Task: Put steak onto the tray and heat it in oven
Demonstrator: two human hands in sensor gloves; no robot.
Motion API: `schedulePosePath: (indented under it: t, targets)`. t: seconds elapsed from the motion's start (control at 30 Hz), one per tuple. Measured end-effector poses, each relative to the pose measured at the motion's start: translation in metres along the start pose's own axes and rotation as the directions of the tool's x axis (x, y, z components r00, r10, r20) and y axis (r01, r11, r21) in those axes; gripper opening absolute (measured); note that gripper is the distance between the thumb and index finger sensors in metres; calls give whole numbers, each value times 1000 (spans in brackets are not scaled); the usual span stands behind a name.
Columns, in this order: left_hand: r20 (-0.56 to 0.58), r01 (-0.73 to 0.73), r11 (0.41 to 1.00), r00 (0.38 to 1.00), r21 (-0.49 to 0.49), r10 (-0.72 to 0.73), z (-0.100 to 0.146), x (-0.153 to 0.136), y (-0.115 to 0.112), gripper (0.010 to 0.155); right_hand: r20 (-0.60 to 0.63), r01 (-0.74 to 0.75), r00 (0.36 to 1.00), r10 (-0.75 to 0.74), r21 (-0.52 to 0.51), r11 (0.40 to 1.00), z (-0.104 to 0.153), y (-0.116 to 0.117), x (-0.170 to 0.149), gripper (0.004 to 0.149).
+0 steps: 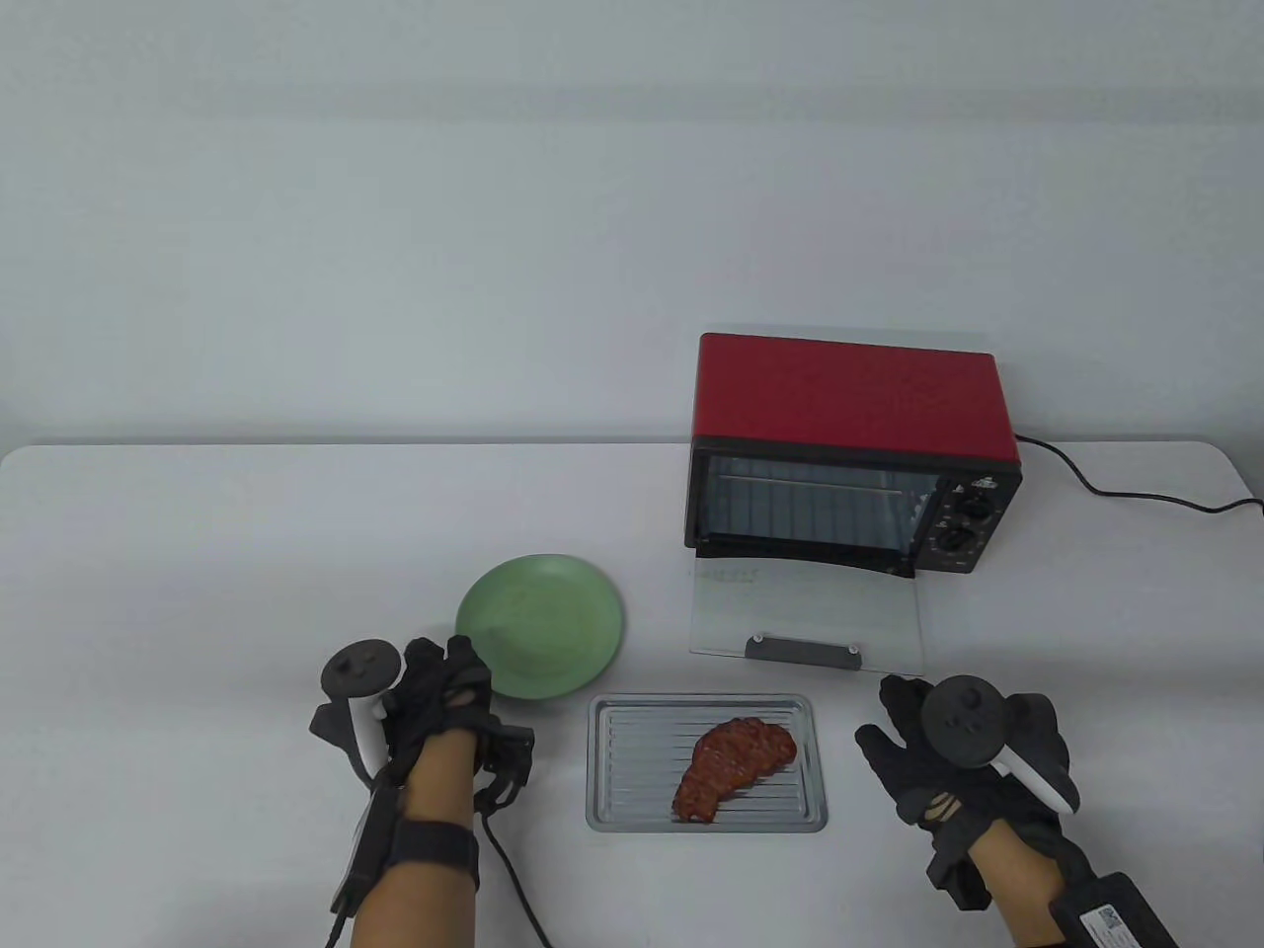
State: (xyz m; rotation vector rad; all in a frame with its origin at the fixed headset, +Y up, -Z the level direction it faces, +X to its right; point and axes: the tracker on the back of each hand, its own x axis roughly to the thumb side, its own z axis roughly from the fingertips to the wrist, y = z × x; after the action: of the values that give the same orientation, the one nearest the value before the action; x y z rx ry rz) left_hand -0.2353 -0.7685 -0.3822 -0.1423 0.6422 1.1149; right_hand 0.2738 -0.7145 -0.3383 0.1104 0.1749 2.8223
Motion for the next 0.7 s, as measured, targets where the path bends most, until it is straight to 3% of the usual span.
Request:
schedulePosePath:
  t: [0.1, 0.2, 0.27, 0.37, 0.53, 0.63, 0.7]
  targets:
    - [210, 52, 999, 976, 14, -54, 20, 11, 8, 69, 1, 10, 1000, -10, 7, 1000, 0, 1, 0, 76]
    - [437, 199, 974, 870, 110, -227, 49, 25, 14, 72, 1, 19, 1000, -19, 27, 999, -1, 4, -1, 76]
    - [515, 277, 948, 796, 158, -318, 66, 32, 15, 75, -2, 20, 1000, -20, 33, 999, -2, 5, -2, 76]
    - [558, 400, 894, 704, 201, -440, 85, 39, 12, 79, -15, 19, 1000, -18, 42, 999, -3, 7, -5, 76]
    - [517, 610, 763, 592, 214, -618, 103, 44, 6, 85, -51, -11, 999, 13, 41, 999, -6, 7, -6, 74]
    - [508, 637, 740, 574, 215, -642, 107, 43, 6, 85, -88, -35, 995, 39, 43, 998, -8, 9, -7, 72]
    - [515, 610, 757, 583, 234, -629, 106, 39, 8, 85, -101, -36, 994, 41, 50, 998, -9, 10, -7, 70]
